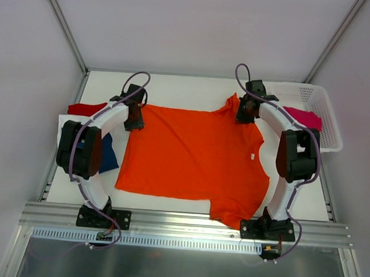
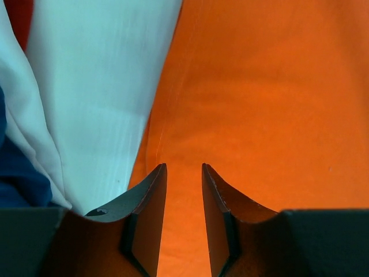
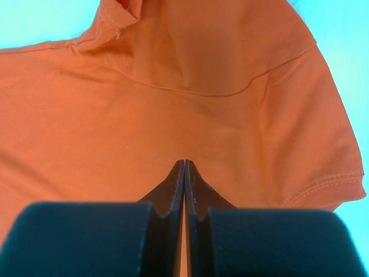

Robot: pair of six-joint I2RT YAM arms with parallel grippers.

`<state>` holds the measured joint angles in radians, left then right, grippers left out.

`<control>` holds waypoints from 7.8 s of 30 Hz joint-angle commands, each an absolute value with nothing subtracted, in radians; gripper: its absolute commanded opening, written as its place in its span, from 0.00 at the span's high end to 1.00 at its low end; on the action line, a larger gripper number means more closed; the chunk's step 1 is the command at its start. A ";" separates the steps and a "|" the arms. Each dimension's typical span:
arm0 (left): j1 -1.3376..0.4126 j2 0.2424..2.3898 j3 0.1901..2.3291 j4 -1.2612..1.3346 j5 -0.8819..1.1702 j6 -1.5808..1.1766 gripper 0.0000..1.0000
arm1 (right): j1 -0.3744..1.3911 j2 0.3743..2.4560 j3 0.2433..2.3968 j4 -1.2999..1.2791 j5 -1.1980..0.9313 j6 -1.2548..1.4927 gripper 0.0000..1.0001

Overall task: Fold and stack the t-shirts
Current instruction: Flatten the tshirt out, then fold the tshirt

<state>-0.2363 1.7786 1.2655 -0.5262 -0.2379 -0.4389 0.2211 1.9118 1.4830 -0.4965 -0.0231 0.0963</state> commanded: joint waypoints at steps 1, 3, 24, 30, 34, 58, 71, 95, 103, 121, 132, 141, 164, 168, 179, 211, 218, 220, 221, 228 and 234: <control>-0.244 1.675 1.189 -0.534 -0.177 -0.466 0.69 | 0.224 1.859 1.467 -0.476 -0.031 0.100 1.00; -0.244 1.657 1.167 -0.517 -0.157 -0.462 0.71 | 0.224 1.856 1.459 -0.466 -0.035 0.106 0.99; -0.245 1.649 1.016 -0.506 -0.250 -0.459 0.83 | 0.224 1.746 1.362 -0.466 -0.023 0.109 0.99; -0.245 1.618 1.022 -0.543 -0.382 -0.466 0.83 | 0.224 1.733 1.347 -0.469 -0.015 0.106 0.99; -0.247 1.597 1.031 -0.558 -0.440 -0.486 0.83 | 0.224 1.724 1.338 -0.469 -0.006 0.104 0.99; -0.233 1.977 1.595 -0.388 -0.104 -0.367 0.01 | 0.206 2.297 2.164 -0.722 0.069 0.034 0.68; -0.167 2.187 1.785 -0.396 -0.100 -0.347 0.01 | 0.120 2.491 2.433 -0.739 0.066 0.009 0.33; -0.152 2.284 1.865 -0.414 -0.115 -0.345 0.05 | 0.112 2.562 2.392 -0.647 -0.215 0.071 0.37; -0.152 2.278 1.870 -0.433 -0.175 -0.359 0.06 | 0.114 2.586 2.395 -0.638 -0.275 0.081 0.38; -0.149 2.375 2.003 -0.534 -0.186 -0.388 1.00 | 0.113 2.546 2.338 -0.624 -0.258 0.055 1.00; -0.149 2.307 1.930 -0.540 -0.210 -0.396 1.00 | 0.114 2.284 2.113 -0.603 -0.189 0.009 1.00; -0.153 2.223 1.827 -0.537 -0.222 -0.403 1.00 | 0.121 2.166 1.935 -0.572 -0.164 -0.018 1.00; -0.227 1.914 1.464 -0.456 -0.330 -0.411 1.00 | 0.192 1.752 1.458 -0.506 -0.046 -0.014 1.00; -0.233 1.866 1.401 -0.449 -0.350 -0.416 1.00 | 0.212 1.688 1.405 -0.508 -0.023 -0.014 1.00; -0.238 1.760 1.302 -0.449 -0.370 -0.425 1.00 | 0.244 1.536 1.283 -0.541 0.047 -0.003 0.99; -0.248 1.766 1.230 -0.453 -0.376 -0.402 1.00 | 0.354 1.339 1.023 -0.609 0.187 0.110 1.00; -0.252 1.752 1.204 -0.453 -0.394 -0.405 0.54 | 0.377 1.348 0.988 -0.667 0.239 0.152 0.78; -0.264 1.704 1.174 -0.451 -0.452 -0.414 0.11 | 0.423 1.309 0.979 -0.705 0.302 0.173 0.60; -0.270 1.683 1.164 -0.451 -0.471 -0.422 0.10 | 0.442 1.286 0.977 -0.721 0.325 0.182 0.57; -0.288 1.549 1.199 -0.453 -0.422 -0.443 0.11 | 0.520 1.039 0.993 -0.710 0.365 0.196 0.45; -0.313 1.698 1.301 -0.451 -0.367 -0.426 0.18 | 0.518 1.184 1.012 -0.568 0.429 0.123 0.62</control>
<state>-0.3012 1.6115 1.2480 -0.4461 -0.4168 -0.4156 0.5205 1.0779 0.9966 -0.6491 0.3752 0.1555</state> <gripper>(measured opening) 0.834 0.428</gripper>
